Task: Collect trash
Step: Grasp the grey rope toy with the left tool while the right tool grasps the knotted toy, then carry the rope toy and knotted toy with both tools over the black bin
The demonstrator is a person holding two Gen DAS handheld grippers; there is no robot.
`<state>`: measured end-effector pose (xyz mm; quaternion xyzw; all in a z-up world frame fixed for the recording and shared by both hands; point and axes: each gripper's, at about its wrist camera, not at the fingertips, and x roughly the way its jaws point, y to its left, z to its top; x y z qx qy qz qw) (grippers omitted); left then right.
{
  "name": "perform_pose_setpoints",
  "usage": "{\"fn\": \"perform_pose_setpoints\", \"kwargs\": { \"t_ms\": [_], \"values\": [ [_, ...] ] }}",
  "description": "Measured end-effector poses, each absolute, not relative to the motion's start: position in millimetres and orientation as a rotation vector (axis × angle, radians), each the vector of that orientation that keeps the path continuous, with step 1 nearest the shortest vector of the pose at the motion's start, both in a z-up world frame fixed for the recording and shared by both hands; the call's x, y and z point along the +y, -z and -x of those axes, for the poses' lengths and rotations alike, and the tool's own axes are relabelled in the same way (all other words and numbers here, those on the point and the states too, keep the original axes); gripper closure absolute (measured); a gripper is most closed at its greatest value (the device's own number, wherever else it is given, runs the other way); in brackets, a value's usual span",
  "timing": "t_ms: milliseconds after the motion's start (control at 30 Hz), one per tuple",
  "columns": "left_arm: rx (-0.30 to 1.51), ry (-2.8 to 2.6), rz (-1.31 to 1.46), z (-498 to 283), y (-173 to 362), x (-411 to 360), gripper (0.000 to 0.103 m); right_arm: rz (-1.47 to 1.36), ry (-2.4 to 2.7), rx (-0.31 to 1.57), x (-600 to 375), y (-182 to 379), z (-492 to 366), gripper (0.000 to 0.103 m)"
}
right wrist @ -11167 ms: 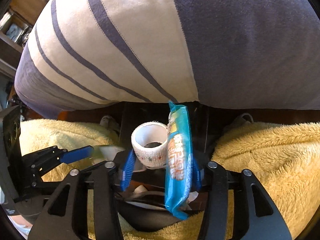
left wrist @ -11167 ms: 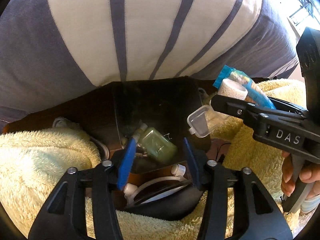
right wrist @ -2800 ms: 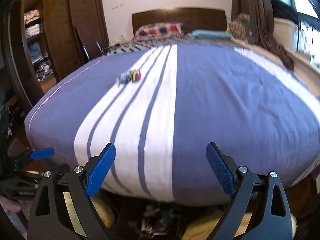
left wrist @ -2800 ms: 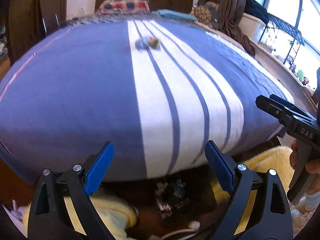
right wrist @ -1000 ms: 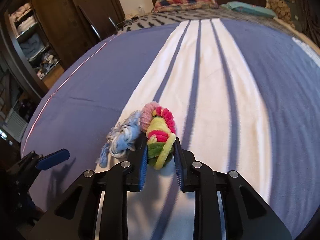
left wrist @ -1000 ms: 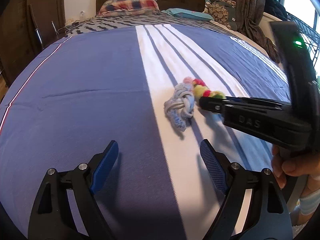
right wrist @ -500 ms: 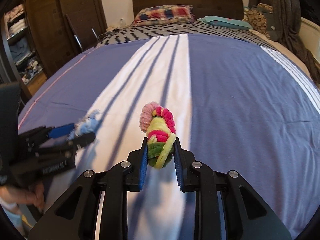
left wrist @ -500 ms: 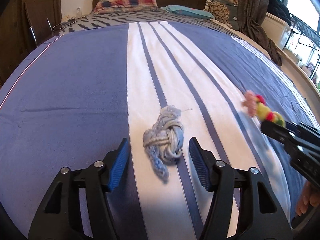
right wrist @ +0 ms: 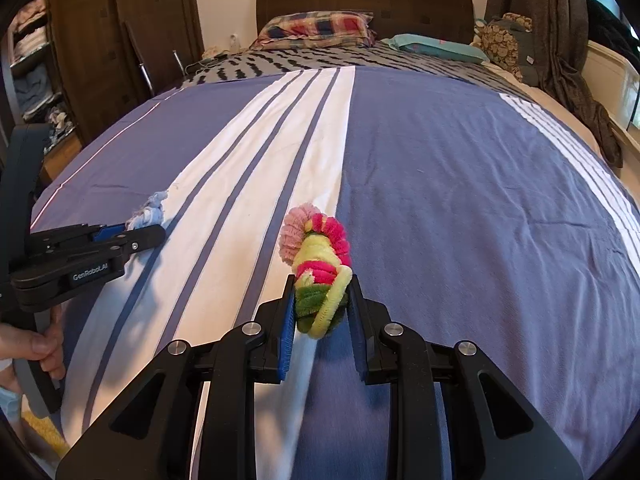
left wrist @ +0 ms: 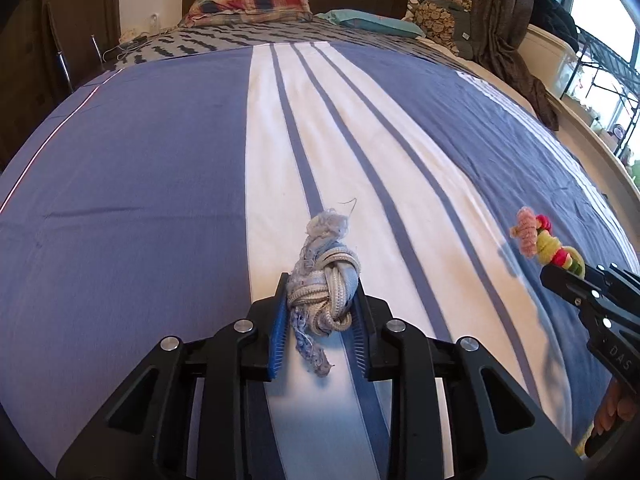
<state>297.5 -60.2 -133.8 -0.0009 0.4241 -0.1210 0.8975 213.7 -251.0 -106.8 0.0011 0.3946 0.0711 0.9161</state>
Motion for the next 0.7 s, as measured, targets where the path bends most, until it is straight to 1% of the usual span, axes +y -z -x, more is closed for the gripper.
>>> {"fn": "perform_pose_setpoints", "kwargs": {
  "t_ms": [167,467,700],
  "values": [
    [0.840,0.274,-0.001,-261,119,-62,0.077,-0.013,-0.141,0.784,-258,94,-187,0.078],
    [0.746,0.311,-0.007,-191,76,-68,0.077,-0.028,-0.132,0.722,-263,66,-131,0.078],
    [0.707,0.319,-0.005,-146,58,-64,0.077,-0.039,-0.150,0.669,-260,47,-90,0.078]
  ]
}}
